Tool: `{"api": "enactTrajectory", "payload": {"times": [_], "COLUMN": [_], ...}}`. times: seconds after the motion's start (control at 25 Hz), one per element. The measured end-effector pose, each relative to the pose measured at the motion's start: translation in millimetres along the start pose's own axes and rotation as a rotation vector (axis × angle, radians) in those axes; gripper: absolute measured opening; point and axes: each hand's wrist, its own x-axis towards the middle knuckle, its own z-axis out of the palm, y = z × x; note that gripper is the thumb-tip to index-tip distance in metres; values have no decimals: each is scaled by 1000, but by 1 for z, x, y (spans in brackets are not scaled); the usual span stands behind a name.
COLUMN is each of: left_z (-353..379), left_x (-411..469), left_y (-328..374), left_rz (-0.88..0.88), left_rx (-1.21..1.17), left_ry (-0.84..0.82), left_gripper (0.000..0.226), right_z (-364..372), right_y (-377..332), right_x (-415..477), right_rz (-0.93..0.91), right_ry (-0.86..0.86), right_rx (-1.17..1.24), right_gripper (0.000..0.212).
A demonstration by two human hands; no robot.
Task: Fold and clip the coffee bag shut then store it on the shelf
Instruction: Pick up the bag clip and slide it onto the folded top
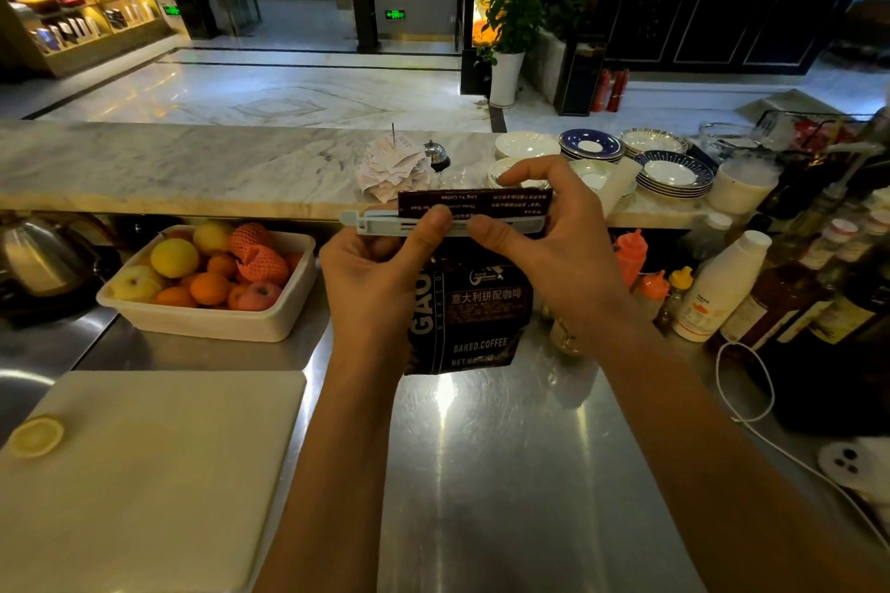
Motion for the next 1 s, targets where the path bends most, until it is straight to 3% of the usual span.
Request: {"api": "enactTrajectory", "payload": {"times": [0.32,0.52,0.64,0.8,0.88,1.0], "left_z": [-7,-3,-15,-35,-43,-59], "left_x": [7,14,18,17,17,21], "left_y": [4,4,-6,-29,-36,-38], "left_rz": [-81,-35,-32,-194,-240,-187], "left_rx": [-80,-43,76,258,290,289], "left_ry": [-30,-70,-254,-452,-453,-327], "left_gripper": [23,20,29,44,54,51], "right_z": [-9,-11,-12,-7,1,18], "right_y": [-8,-4,-6,-10,-9,-4], "right_x": [7,10,15,23,27,31], "right_rz": [76,86,98,81,73,46], "right_ry": [-110,-42,14,31,20,-26], "right_rx": [188,263,296,296,297,295], "right_gripper": [32,30,31,28,27,29]}}
